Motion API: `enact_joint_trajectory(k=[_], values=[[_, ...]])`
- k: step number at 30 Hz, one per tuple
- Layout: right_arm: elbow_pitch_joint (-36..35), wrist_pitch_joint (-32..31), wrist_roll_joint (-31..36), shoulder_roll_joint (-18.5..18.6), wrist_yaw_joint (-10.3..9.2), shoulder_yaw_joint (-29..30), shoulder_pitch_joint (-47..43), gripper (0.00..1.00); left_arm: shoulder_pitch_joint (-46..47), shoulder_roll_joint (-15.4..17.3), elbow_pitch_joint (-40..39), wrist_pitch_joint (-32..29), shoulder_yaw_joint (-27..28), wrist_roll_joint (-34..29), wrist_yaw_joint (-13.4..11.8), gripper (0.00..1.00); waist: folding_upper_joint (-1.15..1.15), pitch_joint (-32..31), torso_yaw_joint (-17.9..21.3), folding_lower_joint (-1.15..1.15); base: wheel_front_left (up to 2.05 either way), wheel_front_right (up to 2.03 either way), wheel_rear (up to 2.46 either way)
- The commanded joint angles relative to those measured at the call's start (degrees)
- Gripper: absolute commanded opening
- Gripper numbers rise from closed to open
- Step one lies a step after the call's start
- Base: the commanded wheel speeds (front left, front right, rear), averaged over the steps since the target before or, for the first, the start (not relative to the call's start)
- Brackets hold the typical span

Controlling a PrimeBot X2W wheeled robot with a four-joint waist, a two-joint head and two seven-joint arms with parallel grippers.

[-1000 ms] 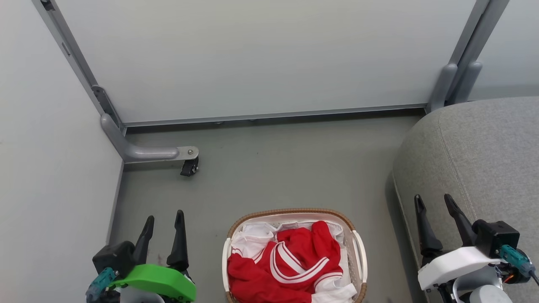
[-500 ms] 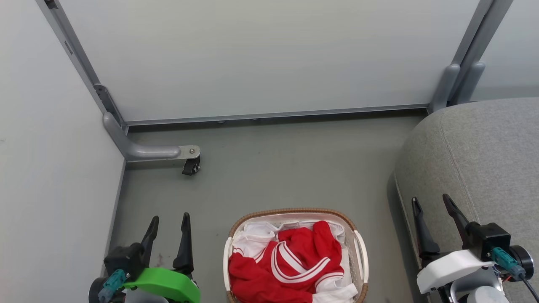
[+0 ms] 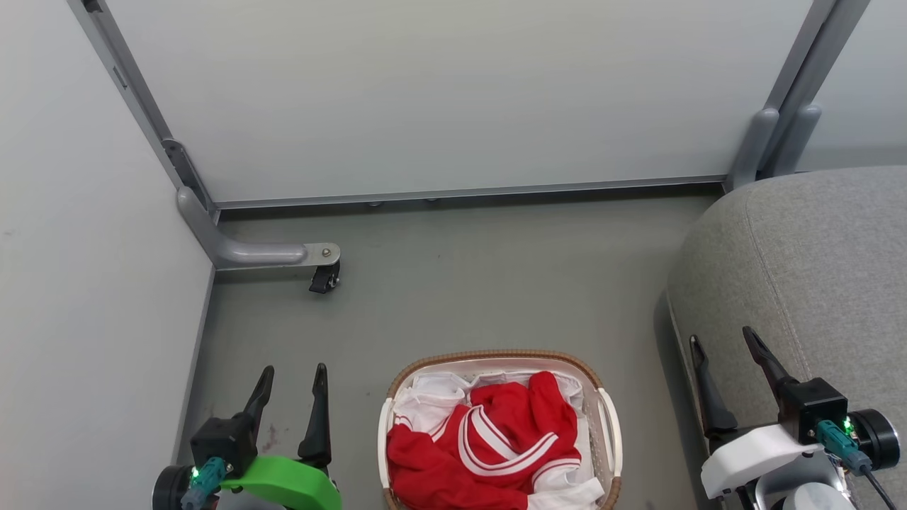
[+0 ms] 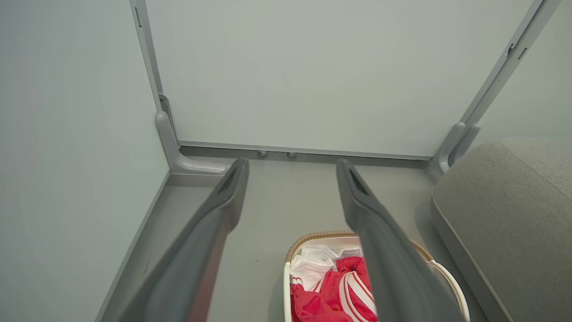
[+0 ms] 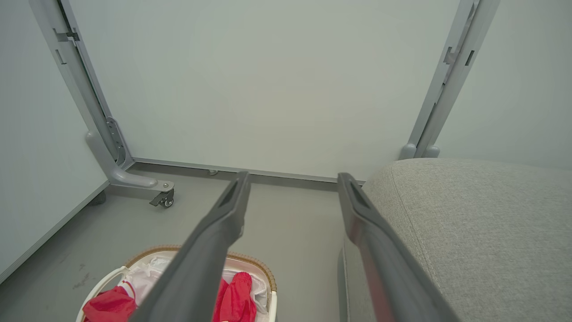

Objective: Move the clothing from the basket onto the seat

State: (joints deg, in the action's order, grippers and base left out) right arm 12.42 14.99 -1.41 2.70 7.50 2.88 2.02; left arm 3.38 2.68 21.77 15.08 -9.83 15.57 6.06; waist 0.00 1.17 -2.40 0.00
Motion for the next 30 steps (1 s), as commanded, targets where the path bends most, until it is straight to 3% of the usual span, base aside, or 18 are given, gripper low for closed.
enact_joint_trajectory(k=[1,19,30], values=[[0.21,0.3,-0.02,0.34,-0.02,0.07,-0.41,1.0,0.88,0.38,0.11,0.1,-0.02,-0.36,0.05,1.0,0.0,0.0,-0.02,0.0,0.0,0.0,0.0],[-0.05,0.3,-0.21,0.35,-0.02,0.17,0.34,1.0,1.4,0.37,0.58,0.1,-0.17,-0.39,0.25,1.0,0.0,0.64,0.14,0.0,0.0,0.0,0.0],[-1.75,0.3,-0.34,0.34,-0.02,0.35,3.11,1.0,4.62,0.34,0.35,0.1,-1.53,-1.3,0.18,1.0,0.0,6.14,1.0,0.0,0.0,0.0,0.0]])
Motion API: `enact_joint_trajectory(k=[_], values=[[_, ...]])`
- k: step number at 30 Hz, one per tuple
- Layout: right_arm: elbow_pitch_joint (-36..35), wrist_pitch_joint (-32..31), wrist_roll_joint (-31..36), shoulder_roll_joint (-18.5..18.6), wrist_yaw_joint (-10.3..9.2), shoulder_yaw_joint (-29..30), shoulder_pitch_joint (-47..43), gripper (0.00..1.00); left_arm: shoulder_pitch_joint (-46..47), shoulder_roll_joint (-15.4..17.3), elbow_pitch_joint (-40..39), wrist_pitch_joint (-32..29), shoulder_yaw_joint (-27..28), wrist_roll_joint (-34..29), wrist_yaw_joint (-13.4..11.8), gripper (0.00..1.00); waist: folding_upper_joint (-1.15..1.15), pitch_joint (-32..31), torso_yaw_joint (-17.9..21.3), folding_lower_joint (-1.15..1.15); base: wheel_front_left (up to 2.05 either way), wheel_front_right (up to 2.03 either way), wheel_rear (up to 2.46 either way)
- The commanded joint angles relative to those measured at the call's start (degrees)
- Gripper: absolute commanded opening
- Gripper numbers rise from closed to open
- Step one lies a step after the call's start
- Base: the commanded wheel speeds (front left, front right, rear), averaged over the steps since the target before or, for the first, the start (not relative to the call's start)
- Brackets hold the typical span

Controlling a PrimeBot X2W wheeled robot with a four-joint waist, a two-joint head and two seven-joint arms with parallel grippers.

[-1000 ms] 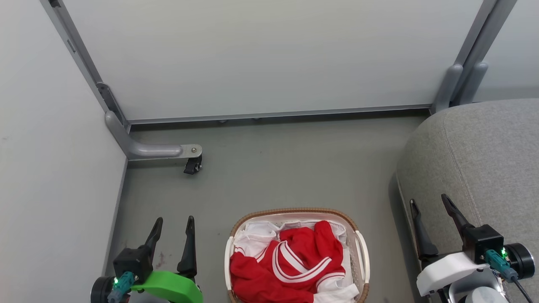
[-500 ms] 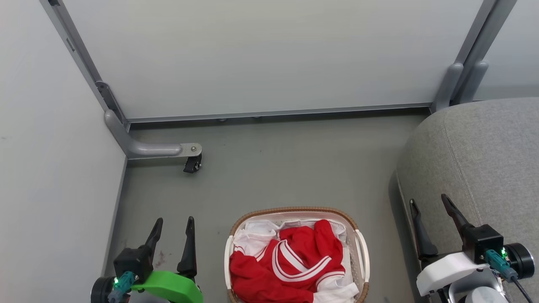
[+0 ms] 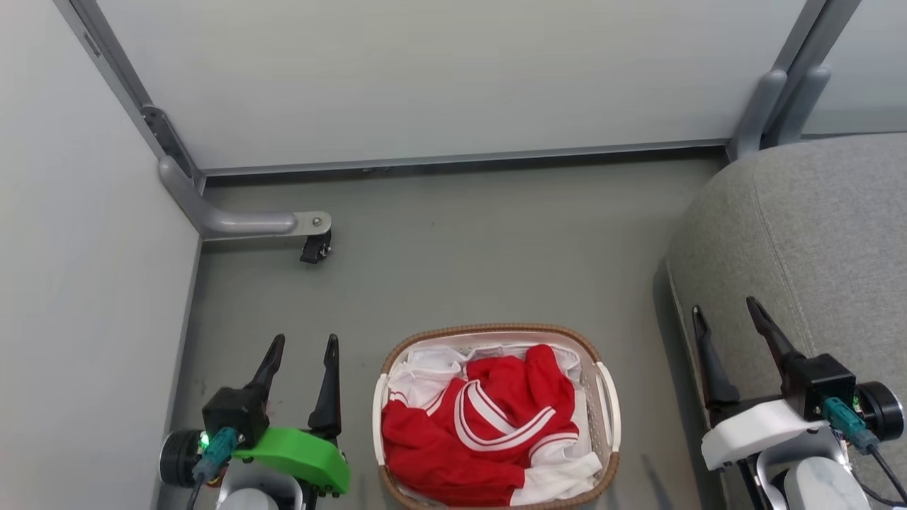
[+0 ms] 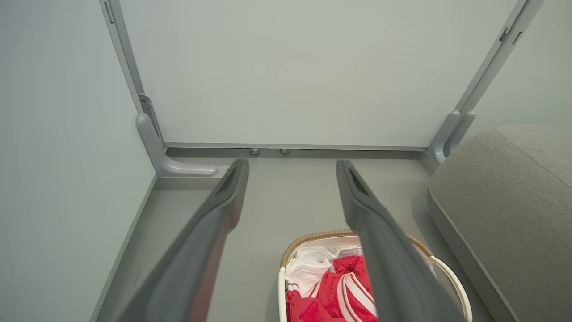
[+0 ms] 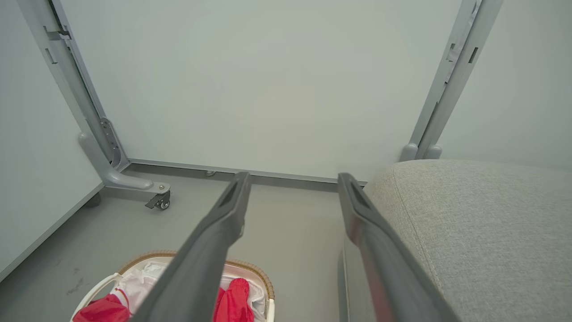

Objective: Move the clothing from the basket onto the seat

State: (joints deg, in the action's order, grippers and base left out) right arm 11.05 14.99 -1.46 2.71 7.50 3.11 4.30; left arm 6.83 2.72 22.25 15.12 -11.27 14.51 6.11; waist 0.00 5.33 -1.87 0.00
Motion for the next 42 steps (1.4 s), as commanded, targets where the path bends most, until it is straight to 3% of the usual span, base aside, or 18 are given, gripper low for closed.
enact_joint_trajectory(k=[1,11,24,29,42], values=[[-0.53,0.29,-0.36,0.32,-0.02,0.14,1.24,1.0,1.74,0.31,0.05,0.05,-0.31,-0.63,0.16,1.0,0.0,2.82,0.63,0.0,0.0,0.0,0.0],[-1.76,0.29,-0.91,0.29,-0.03,0.21,6.47,1.0,12.78,0.35,6.21,0.06,-3.58,-6.09,0.82,1.0,0.0,13.82,3.15,0.0,0.0,0.0,0.0],[-3.3,0.29,-3.09,0.26,-0.03,-2.09,13.95,1.0,29.01,0.42,26.29,0.05,-12.01,-9.3,1.42,1.0,0.0,28.74,9.63,0.0,0.0,0.0,0.0],[-3.66,0.29,-4.49,0.24,-0.03,-3.48,15.75,1.0,33.57,0.38,35.44,-0.9,-17.77,-7.59,1.41,1.0,0.0,32.37,11.8,0.0,0.0,0.0,0.0],[-4.83,0.29,-7.75,0.24,-0.03,-8.06,17.3,1.0,41.05,0.37,45.38,-3.99,-27.26,-2.71,1.42,1.0,0.0,38.82,15.54,0.0,0.0,0.0,0.0]])
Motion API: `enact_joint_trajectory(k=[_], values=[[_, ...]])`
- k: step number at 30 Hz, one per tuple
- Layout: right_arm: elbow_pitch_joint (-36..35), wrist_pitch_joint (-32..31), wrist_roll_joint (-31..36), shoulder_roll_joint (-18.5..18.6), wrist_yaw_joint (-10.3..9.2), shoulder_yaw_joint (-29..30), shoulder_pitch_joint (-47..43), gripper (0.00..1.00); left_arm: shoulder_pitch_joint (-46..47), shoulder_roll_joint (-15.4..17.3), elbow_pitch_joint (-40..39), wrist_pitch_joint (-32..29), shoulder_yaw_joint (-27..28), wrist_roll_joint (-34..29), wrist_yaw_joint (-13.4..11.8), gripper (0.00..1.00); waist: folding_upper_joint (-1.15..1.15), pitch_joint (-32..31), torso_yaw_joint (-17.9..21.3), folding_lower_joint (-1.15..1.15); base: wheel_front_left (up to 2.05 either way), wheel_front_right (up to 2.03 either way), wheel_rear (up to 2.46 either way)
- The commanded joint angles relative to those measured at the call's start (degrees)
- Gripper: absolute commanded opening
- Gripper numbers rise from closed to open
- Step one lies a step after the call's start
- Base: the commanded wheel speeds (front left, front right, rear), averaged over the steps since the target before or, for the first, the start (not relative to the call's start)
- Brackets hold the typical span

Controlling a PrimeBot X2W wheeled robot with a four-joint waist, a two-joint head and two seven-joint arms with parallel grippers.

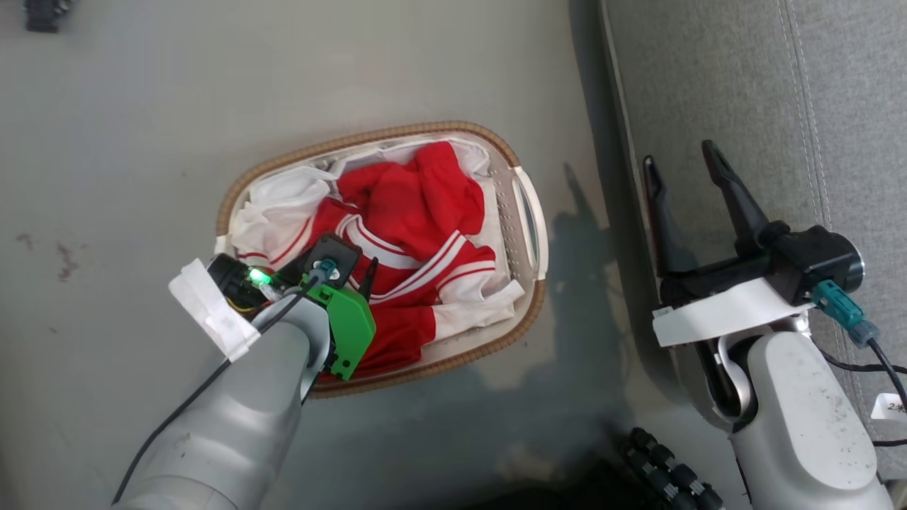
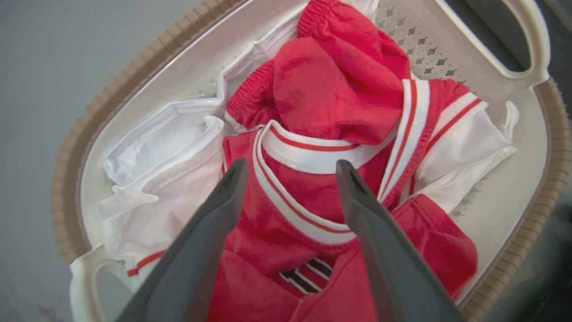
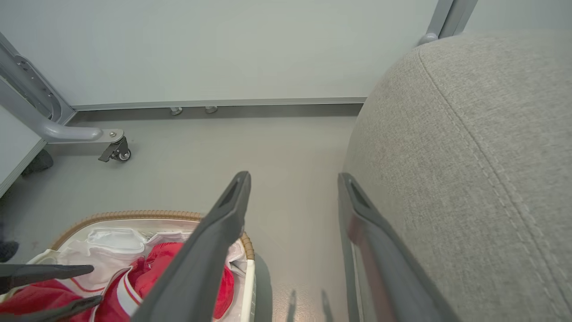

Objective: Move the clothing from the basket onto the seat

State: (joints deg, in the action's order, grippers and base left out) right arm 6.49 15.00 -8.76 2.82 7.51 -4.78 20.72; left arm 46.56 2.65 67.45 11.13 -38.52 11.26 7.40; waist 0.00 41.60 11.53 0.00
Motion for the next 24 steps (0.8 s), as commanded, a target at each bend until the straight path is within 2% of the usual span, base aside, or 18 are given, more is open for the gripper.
enact_joint_trajectory(k=[1,5,15,21,22,24], values=[[-0.34,0.28,-0.61,0.15,-0.04,-0.47,0.98,1.0,1.77,0.45,0.88,-0.28,-0.13,0.73,0.14,1.0,0.0,2.95,2.31,0.0,0.0,0.0,0.0],[-0.58,0.28,-1.28,0.15,-0.04,-1.44,1.19,1.0,3.29,0.45,3.31,-1.75,-0.21,1.32,0.01,1.0,0.0,4.26,2.88,0.0,0.0,0.0,0.0],[-0.71,0.28,-2.61,0.14,-0.04,-2.74,2.18,1.0,5.63,1.65,5.9,-7.35,1.21,3.31,-3.77,1.0,0.0,7.0,3.91,0.0,0.0,0.0,0.0],[-0.74,0.28,-3.46,0.15,-0.04,-4.24,2.65,1.0,5.21,2.23,6.31,-10.18,1.7,4.86,-3.67,1.0,0.0,7.55,4.71,0.0,0.0,0.0,0.0],[-0.72,0.28,-3.51,0.15,-0.04,-4.27,2.74,1.0,5.04,2.3,6.38,-10.3,1.77,5.02,-3.63,0.89,0.0,7.59,4.8,0.0,0.0,0.0,0.0],[-0.56,0.28,-3.67,0.14,-0.04,-4.17,2.85,1.0,4.71,2.26,6.45,-10.26,1.87,5.34,-3.61,0.44,0.0,7.55,4.86,0.0,0.0,0.0,0.0]])
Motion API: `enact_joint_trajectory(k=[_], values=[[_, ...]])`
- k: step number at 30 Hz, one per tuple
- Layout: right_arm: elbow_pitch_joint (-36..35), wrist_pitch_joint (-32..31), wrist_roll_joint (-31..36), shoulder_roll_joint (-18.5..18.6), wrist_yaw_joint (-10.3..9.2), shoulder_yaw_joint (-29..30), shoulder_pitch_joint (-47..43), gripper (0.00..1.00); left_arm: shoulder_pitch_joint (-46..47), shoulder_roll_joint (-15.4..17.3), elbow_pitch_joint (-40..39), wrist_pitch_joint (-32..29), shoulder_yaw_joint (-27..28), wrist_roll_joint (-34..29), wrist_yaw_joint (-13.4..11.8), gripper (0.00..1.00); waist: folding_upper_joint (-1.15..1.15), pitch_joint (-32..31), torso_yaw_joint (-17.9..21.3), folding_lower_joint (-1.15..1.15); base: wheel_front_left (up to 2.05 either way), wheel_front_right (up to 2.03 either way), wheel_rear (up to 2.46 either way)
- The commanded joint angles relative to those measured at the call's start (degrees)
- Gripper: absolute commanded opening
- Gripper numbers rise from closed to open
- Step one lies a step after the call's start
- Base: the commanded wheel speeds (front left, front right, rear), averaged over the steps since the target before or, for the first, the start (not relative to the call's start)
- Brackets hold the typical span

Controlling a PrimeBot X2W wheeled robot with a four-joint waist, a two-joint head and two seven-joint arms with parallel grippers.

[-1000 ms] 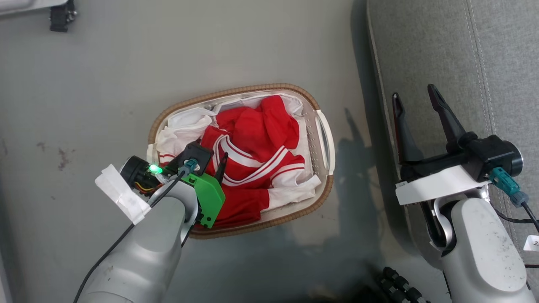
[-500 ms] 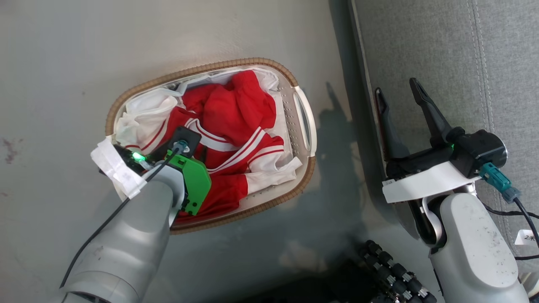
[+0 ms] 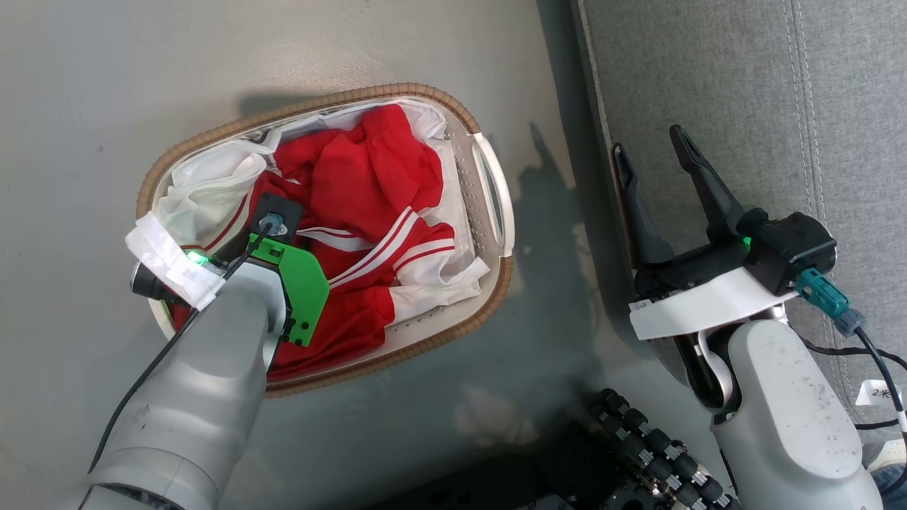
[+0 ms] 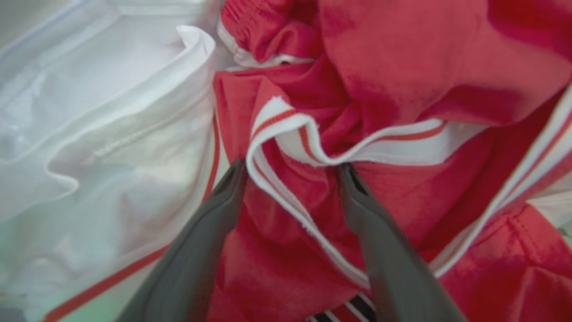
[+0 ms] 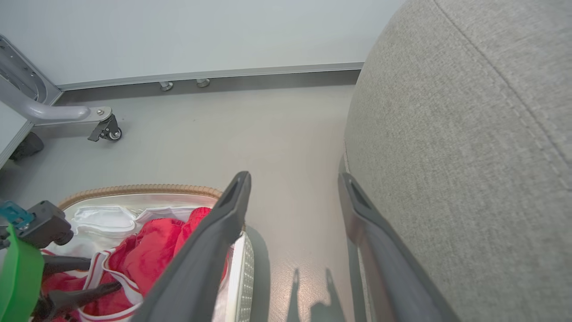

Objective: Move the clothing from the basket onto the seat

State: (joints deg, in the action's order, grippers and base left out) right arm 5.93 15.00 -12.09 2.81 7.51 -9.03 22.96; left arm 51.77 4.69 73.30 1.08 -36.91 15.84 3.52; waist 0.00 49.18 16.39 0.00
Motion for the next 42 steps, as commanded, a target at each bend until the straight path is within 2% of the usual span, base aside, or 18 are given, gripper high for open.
enact_joint_trajectory(k=[1,2,11,18,24,32,42], values=[[0.1,0.28,-0.31,0.16,-0.04,0.18,0.61,1.0,-0.73,0.19,0.61,0.03,0.33,0.82,0.24,0.15,0.0,-0.12,-0.05,0.0,0.0,0.0,0.0],[0.27,0.28,-0.21,0.16,-0.04,0.33,0.53,1.0,-1.14,0.07,0.58,0.38,0.32,0.95,0.22,0.0,0.0,-0.34,-0.13,0.0,0.0,0.0,0.0],[1.34,0.28,0.8,0.16,-0.04,1.28,-0.24,1.0,-4.05,-1.18,0.29,4.09,0.23,3.02,1.22,0.0,0.0,-3.92,-1.98,0.0,0.0,0.0,0.0],[2.2,0.28,2.33,0.18,-0.04,2.04,-1.47,1.0,-6.2,-1.71,-1.66,7.6,-1.17,4.22,2.24,0.0,0.0,-9.0,-3.76,0.0,0.0,0.0,0.0],[3.67,0.28,5.1,0.18,-0.04,4.08,-4.07,1.0,-9.1,-1.73,-7.59,10.52,-4.65,6.63,3.02,0.0,0.0,-15.85,-6.45,0.0,0.0,0.0,0.0],[4.82,0.28,7.2,0.19,-0.05,6.06,-7.48,1.0,-11.62,-1.76,-12.04,13.31,-6.83,8.18,2.49,0.0,0.0,-23.98,-9.17,0.0,0.0,0.0,0.0],[6.02,0.28,9.3,0.19,-0.05,7.63,-11.65,1.0,-11.89,-1.11,-20.01,14.17,-7.78,6.42,1.95,0.0,0.0,-32.52,-11.68,0.0,0.0,0.0,0.0]])
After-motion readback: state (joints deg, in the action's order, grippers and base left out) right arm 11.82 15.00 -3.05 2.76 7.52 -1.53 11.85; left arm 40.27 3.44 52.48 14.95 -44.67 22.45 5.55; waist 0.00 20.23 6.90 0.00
